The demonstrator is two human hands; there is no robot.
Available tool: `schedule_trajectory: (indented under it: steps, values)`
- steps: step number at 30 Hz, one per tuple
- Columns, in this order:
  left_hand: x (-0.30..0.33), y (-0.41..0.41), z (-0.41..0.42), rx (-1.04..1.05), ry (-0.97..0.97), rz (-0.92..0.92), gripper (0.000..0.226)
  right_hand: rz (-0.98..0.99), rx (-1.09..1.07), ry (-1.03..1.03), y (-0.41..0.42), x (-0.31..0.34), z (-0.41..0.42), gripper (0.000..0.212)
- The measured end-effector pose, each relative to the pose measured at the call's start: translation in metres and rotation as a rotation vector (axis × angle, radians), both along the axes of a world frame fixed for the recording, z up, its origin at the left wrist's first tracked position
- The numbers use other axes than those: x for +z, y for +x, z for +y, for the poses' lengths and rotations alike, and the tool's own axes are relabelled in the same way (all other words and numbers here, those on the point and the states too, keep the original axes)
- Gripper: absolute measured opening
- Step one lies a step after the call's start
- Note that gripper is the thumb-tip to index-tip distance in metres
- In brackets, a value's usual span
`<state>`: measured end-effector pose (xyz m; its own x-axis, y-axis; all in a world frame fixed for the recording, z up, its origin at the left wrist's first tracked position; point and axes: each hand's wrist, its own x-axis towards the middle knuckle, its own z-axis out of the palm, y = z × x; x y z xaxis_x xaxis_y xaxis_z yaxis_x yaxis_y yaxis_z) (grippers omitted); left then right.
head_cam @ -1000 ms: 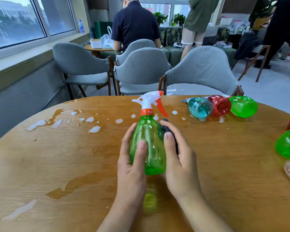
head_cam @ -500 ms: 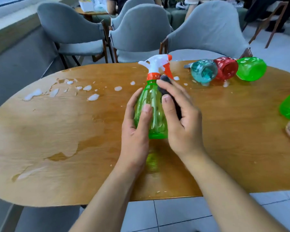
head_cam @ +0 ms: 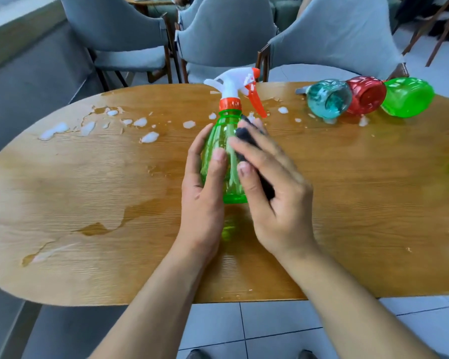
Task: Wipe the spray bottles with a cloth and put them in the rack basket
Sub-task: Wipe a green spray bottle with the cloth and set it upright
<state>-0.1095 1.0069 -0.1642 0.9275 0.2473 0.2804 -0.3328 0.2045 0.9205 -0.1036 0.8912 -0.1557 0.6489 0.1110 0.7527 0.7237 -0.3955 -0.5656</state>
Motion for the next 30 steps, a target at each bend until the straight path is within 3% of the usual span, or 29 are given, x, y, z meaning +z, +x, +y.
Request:
schedule_trajectory:
  steps: [5,8,10,13,17,20,25,30]
  values:
    - [0.003,-0.005,-0.003,-0.020,0.029,0.010,0.043,0.317,0.000,0.329,0.025,0.010,-0.006,0.032]
    - [0.003,-0.001,0.004,0.054,-0.022,0.022,0.045,0.431,0.007,0.368,0.016,0.000,0.003,0.033]
    - [0.004,0.003,0.010,0.082,-0.057,0.038,0.050,0.377,-0.028,0.316,0.001,-0.007,0.014,0.034]
    - [0.005,0.004,0.015,0.080,-0.053,0.023,0.056,0.106,-0.038,0.144,-0.013,-0.008,0.020,0.033]
    - [0.005,-0.002,0.006,0.026,0.136,-0.056,0.049,-0.040,0.011,0.039,-0.003,0.008,0.013,0.030]
    - [0.006,-0.007,0.000,-0.038,0.126,-0.051,0.048,0.114,0.002,0.235,0.012,0.017,0.002,0.030]
    - [0.011,-0.006,0.003,-0.022,0.006,-0.018,0.050,0.525,0.183,0.640,0.022,0.007,0.003,0.030]
    - [0.007,0.005,0.008,0.075,0.142,-0.022,0.037,0.582,0.206,0.733,0.015,0.007,0.002,0.029]
